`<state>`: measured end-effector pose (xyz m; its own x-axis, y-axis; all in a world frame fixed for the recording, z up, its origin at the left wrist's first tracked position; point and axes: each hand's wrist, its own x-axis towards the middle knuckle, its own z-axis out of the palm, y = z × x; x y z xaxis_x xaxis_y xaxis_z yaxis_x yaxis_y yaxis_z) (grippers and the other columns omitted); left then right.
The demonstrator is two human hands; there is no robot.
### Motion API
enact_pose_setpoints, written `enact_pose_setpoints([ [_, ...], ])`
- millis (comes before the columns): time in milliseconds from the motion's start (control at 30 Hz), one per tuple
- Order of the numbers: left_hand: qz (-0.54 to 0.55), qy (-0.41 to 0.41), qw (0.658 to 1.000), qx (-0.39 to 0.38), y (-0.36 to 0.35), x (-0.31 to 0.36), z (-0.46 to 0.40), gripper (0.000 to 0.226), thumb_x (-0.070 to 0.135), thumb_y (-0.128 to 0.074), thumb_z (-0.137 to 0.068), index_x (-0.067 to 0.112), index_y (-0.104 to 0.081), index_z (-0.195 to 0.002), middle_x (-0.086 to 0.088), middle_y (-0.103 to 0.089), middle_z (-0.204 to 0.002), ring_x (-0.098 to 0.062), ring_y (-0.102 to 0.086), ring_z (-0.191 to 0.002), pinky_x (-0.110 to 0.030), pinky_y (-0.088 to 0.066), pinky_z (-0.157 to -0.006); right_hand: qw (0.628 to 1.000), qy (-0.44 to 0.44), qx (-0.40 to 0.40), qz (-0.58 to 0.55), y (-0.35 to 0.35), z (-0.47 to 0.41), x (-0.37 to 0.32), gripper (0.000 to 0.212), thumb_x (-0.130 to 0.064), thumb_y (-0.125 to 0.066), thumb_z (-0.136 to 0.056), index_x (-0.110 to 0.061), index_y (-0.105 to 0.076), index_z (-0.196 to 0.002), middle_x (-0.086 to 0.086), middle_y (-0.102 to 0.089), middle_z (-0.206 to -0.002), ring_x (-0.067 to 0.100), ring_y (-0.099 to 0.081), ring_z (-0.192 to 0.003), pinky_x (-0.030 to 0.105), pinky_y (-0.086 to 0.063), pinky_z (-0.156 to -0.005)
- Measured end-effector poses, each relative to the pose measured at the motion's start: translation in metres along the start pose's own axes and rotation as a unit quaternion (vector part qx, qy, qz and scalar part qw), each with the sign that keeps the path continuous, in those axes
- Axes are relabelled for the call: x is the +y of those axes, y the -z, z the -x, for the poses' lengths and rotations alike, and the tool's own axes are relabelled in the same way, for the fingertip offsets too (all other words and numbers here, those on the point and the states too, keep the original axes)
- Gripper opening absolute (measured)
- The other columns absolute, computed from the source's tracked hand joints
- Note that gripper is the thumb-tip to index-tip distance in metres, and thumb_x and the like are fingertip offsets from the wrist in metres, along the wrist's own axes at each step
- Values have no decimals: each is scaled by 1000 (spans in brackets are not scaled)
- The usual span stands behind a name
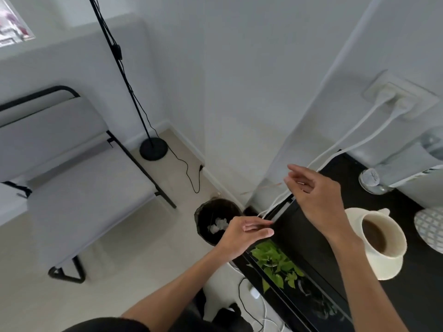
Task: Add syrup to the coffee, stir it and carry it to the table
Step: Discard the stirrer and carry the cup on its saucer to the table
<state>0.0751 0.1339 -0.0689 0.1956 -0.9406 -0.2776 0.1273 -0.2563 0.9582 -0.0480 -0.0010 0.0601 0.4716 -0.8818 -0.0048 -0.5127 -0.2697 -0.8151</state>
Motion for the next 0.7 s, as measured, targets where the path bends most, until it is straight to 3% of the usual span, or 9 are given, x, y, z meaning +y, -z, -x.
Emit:
enact_pose_setpoints([
  [100, 5, -1, 1000, 0, -1, 2, 2, 27, 16, -75, -93, 13, -76, -120, 1, -79, -116, -9, -73, -111, -21, -54, -100, 1000, -1, 19, 9, 7, 8, 1, 32, -25, -71, -95, -26, -71, -127, -7, -75, -111, 2, -71, -101, 3, -51, -88],
  [267, -17, -3, 1000, -9, 0, 2, -1, 27, 19, -76, -92, 13, -76, -119, -1, -79, -115, -10, -74, -111, -25, -55, -102, 999, 8, 38, 6, 21, 26, 2, 29, -21, -69, -96, -25, -72, -124, -10, -75, -114, 1, -71, -103, 17, -56, -94],
  [367, -30, 0, 999, -12, 2, 3, -6, 27, 16, -77, -91, 11, -76, -117, -3, -80, -113, -11, -75, -107, -19, -56, -94, 998, -2, 65, -12, 32, 37, 3, 28, -22, -68, -96, -25, -73, -123, -13, -75, -115, -3, -70, -103, 9, -52, -93],
  [467, -57, -20, 998, -3, 0, 15, -14, 25, 15, -78, -90, 20, -76, -115, 0, -80, -110, -6, -75, -102, -16, -55, -89, 992, -24, 109, -53, 48, 49, 4, 25, -24, -67, -97, -28, -74, -120, -14, -77, -111, -3, -70, -104, 6, -50, -91],
  [700, -76, -68, 995, 2, -28, 59, -45, 15, 14, -73, -95, 25, -77, -104, 16, -80, -97, 5, -73, -93, -8, -53, -81, 953, -63, 255, -148, 96, 81, 10, 22, -15, -65, -97, -27, -77, -111, -4, -81, -99, 5, -75, -100, 34, -57, -97],
])
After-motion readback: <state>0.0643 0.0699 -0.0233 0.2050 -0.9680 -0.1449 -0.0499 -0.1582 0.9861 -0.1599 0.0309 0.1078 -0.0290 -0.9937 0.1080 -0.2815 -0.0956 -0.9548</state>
